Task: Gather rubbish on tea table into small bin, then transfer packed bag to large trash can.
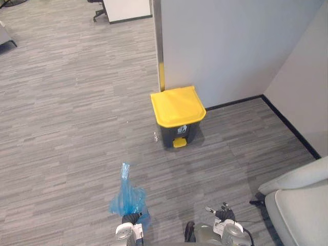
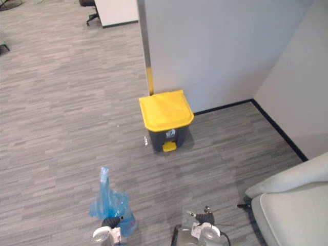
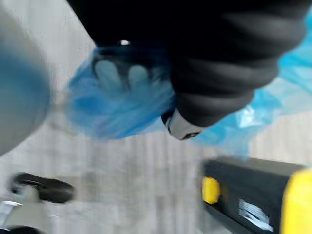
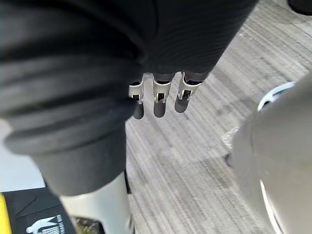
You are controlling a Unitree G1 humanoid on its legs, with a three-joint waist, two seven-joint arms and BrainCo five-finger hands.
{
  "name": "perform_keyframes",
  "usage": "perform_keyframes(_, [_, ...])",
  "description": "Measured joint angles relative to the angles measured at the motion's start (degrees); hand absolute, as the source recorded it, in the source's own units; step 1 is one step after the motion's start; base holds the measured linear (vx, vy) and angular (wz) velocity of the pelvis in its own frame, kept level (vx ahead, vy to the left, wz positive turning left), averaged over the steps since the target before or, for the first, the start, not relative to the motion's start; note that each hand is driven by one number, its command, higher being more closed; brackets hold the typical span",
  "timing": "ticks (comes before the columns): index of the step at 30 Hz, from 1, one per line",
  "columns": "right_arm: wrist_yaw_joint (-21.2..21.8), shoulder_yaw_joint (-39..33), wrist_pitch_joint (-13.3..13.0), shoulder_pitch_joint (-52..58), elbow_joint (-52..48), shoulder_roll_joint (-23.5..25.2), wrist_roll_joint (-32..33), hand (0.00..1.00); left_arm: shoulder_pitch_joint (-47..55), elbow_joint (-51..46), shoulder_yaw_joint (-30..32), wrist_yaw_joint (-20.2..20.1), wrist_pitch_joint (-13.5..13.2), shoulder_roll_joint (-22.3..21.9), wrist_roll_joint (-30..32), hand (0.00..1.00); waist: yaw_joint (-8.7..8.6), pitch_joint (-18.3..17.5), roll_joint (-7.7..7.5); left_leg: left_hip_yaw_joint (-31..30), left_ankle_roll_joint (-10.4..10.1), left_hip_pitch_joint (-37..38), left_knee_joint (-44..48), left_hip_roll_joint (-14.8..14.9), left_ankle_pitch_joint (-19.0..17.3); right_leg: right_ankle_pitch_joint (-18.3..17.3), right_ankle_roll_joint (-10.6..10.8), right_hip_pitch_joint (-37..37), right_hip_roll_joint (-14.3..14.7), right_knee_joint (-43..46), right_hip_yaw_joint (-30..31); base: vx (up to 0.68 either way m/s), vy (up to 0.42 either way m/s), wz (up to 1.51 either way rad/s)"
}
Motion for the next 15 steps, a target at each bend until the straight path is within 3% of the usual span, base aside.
perform_keyframes(3, [-0.05,-0.09,0.01,-0.16,0.07,0.33,0.01,0.0,-0.2,-1.28,-0.16,-0.36,-0.07,-0.01,0.0,1.0,0.92,0.11,-0.3,4.95,1.42,-5.41,-10.13,-0.47,-2.94,0.1,0.17,4.51,-0.72,-3.64,1.45,0.3,0.055,-0.44])
perform_keyframes(4, [-0.17,-0.17,0.03,-0.06,0.07,0.31,0.05,0.0,-0.5,-1.31,-0.24,-0.48,-0.05,-0.01,0.02,1.0,1.12,0.09,-0.27,5.58,1.97,-6.91,-17.91,-1.46,-2.04,0.08,0.64,5.85,-1.26,-4.7,1.64,0.31,0.153,-0.34])
perform_keyframes(6, [-0.29,-0.11,0.0,0.72,0.03,-0.06,0.03,0.0,-0.47,-1.07,-1.32,-0.62,-0.06,0.03,0.07,1.0,1.17,-0.19,0.38,5.33,3.1,-7.35,-31.47,-3.2,6.16,-1.13,3.96,7.89,-1.44,-5.84,2.1,0.32,0.181,-0.25])
perform_keyframes(7, [-0.39,-0.15,0.08,0.91,1.5,-0.17,0.07,0.0,-0.72,-0.8,-1.99,-0.64,-0.05,0.52,0.08,1.0,1.44,-0.86,-0.41,5.01,4.24,-6.68,-31.87,-4.82,9.03,-1.96,5.56,8.55,-2.55,-6.04,3.53,0.31,0.202,-0.06])
perform_keyframes(9, [-0.39,-0.33,0.09,1.05,1.82,0.34,-0.01,0.0,-0.84,-0.18,-2.46,-0.66,-0.04,1.34,0.09,1.0,1.21,-2.22,-2.66,6.13,5.27,-5.84,-34.02,-7.54,7.35,-1.98,6.46,8.47,-5.34,-6.29,4.2,0.35,0.211,-0.02])
perform_keyframes(12, [-0.4,-0.76,0.28,1.13,2.25,0.46,-0.06,0.0,-0.87,0.78,-2.87,-0.67,0.06,1.22,0.15,1.0,1.94,-2.06,-2.42,7.86,6.45,-1.16,-36.16,-9.07,4.93,-0.56,8.87,3.66,-7.83,8.65,6.76,0.31,0.206,-0.24])
perform_keyframes(14, [-0.11,-0.72,-0.04,1.93,0.66,0.58,-0.05,0.0,-0.36,0.78,-4.55,-0.58,0.1,2.01,0.14,1.0,1.23,-1.87,-1.87,7.45,6.87,3.37,-37.18,-9.58,2.83,4.0,12.41,-4.33,-8.81,28.16,9.95,0.31,0.173,0.03])
perform_keyframes(15, [-0.08,-0.75,-0.17,1.95,0.64,0.53,-0.04,0.0,-0.21,0.95,-4.67,-0.58,0.15,2.37,0.14,1.0,1.0,-2.0,-2.15,6.92,6.87,4.53,-37.18,-9.66,2.43,3.9,12.27,-6.24,-8.85,32.79,10.21,0.29,0.069,0.37])
